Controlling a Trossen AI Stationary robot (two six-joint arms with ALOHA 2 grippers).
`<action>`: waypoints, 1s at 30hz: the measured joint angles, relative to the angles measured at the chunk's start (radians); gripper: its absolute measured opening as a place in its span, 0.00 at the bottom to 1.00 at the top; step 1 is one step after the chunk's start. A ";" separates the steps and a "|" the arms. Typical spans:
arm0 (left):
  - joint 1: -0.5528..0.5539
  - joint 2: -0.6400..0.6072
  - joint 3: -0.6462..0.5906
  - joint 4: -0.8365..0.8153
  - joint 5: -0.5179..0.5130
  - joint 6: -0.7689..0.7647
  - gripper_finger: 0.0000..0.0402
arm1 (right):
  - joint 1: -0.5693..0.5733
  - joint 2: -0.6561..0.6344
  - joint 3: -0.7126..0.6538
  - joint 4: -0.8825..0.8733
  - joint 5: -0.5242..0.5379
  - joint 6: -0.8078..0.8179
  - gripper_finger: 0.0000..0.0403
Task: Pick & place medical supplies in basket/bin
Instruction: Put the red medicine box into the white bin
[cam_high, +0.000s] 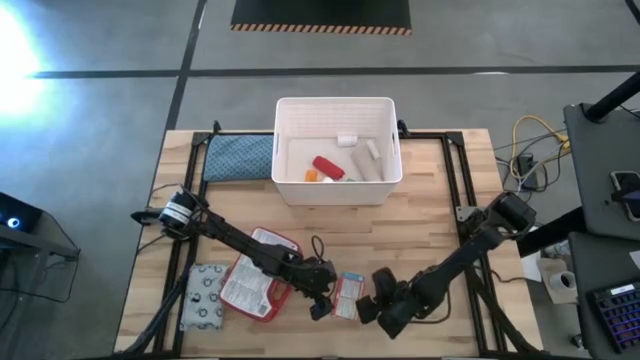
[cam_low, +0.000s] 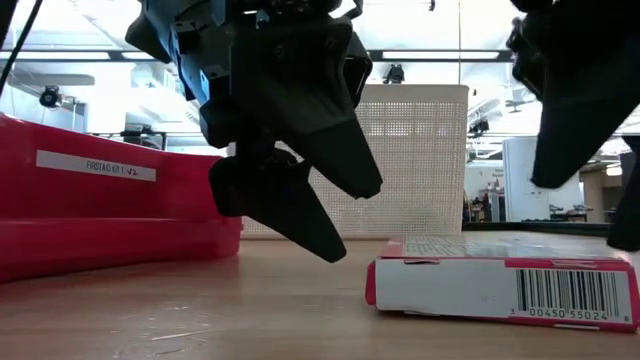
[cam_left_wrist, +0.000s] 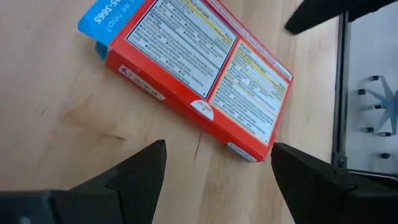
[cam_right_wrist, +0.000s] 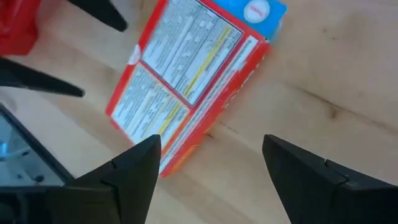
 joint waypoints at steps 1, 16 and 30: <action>0.000 0.000 0.000 0.004 0.000 -0.009 0.67 | -0.004 0.000 -0.016 0.016 -0.007 0.000 0.67; -0.005 0.044 0.002 0.053 0.012 -0.045 0.67 | -0.074 0.019 -0.115 0.251 0.006 -0.016 0.65; -0.003 0.059 0.004 0.052 0.008 -0.025 0.67 | -0.151 0.027 -0.009 0.226 0.031 -0.233 0.62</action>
